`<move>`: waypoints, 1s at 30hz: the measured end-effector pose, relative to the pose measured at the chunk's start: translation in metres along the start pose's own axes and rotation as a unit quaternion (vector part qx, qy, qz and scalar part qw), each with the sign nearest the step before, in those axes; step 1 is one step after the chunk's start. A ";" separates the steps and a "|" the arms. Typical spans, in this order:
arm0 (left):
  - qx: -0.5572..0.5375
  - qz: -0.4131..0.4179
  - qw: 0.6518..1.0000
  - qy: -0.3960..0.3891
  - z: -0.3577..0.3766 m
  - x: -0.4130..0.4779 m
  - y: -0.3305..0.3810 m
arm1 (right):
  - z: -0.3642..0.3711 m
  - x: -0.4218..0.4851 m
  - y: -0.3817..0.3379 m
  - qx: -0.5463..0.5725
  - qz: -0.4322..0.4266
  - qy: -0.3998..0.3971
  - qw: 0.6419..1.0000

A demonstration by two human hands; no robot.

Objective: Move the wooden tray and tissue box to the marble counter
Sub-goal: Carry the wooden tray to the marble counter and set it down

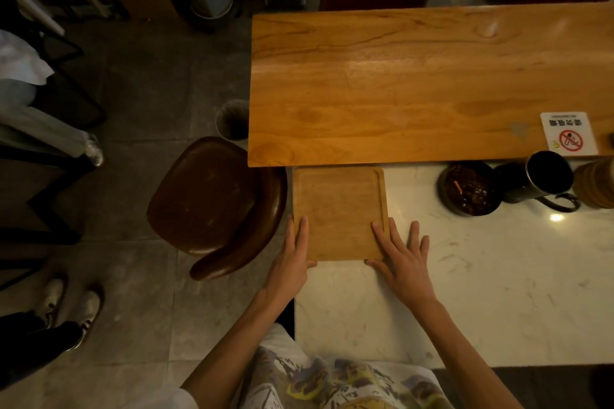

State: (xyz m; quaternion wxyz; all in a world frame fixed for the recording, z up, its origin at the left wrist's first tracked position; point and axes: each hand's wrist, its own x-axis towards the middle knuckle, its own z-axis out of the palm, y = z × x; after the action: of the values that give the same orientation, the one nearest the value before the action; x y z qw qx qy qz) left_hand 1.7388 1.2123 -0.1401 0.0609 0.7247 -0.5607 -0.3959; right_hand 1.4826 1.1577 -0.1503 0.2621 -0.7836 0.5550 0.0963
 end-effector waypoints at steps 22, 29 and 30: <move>-0.018 -0.005 1.000 -0.009 0.000 0.000 -0.001 | -0.004 0.000 -0.001 -0.025 -0.002 -0.009 1.000; -0.025 -0.017 0.999 0.017 0.001 -0.005 0.003 | -0.007 -0.002 -0.003 -0.024 0.001 0.005 1.000; -0.026 -0.022 0.999 0.028 0.002 -0.007 0.005 | -0.007 -0.003 -0.003 -0.019 0.004 0.005 1.000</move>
State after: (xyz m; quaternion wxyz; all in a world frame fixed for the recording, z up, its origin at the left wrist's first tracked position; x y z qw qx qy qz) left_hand 1.7335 1.2177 -0.1354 0.0862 0.7461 -0.5320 -0.3910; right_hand 1.4833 1.1574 -0.1422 0.2439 -0.7868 0.5574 0.1037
